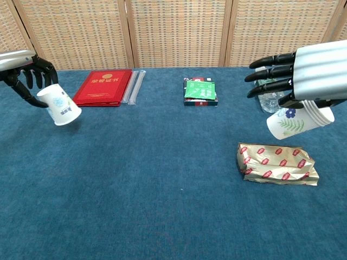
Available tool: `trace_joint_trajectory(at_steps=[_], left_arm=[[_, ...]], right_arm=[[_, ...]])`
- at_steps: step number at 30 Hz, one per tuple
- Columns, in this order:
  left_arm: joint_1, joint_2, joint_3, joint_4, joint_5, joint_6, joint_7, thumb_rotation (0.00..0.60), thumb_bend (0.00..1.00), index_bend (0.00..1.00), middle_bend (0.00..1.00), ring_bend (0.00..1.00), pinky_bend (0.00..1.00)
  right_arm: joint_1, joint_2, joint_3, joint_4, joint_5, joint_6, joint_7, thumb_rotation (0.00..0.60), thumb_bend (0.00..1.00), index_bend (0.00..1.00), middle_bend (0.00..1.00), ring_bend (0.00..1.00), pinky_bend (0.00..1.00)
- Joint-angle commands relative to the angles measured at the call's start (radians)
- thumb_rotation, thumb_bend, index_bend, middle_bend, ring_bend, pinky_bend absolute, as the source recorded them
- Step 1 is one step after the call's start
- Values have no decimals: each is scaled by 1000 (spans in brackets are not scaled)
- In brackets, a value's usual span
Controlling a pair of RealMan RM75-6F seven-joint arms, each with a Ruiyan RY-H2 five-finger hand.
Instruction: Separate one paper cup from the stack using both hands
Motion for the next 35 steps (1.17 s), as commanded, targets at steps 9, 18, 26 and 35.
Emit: trace_joint_trajectory(at_steps=[9, 18, 26, 35], left_arm=[[21, 11, 5, -68, -54, -61, 29, 600, 126, 0, 0, 0, 123], [86, 142, -41, -246, -88, 67, 47, 600, 124, 0, 0, 0, 53], [230, 282, -38, -478, -148, 231, 151, 600, 123, 0, 0, 0, 0], [408, 382, -1, -712, -207, 450, 323, 600, 124, 0, 0, 0, 0]], right_arm=[[12, -39, 57, -95, 76, -108, -131, 600, 59, 80, 16, 3, 0], [-81, -17, 169, -237, 237, 20, -129, 600, 0, 35, 0, 0, 0], [-293, 34, 186, -397, 391, 224, -73, 600, 0, 22, 0, 0, 0], [-544, 41, 136, -495, 598, 326, 28, 600, 0, 0, 0, 0, 0]])
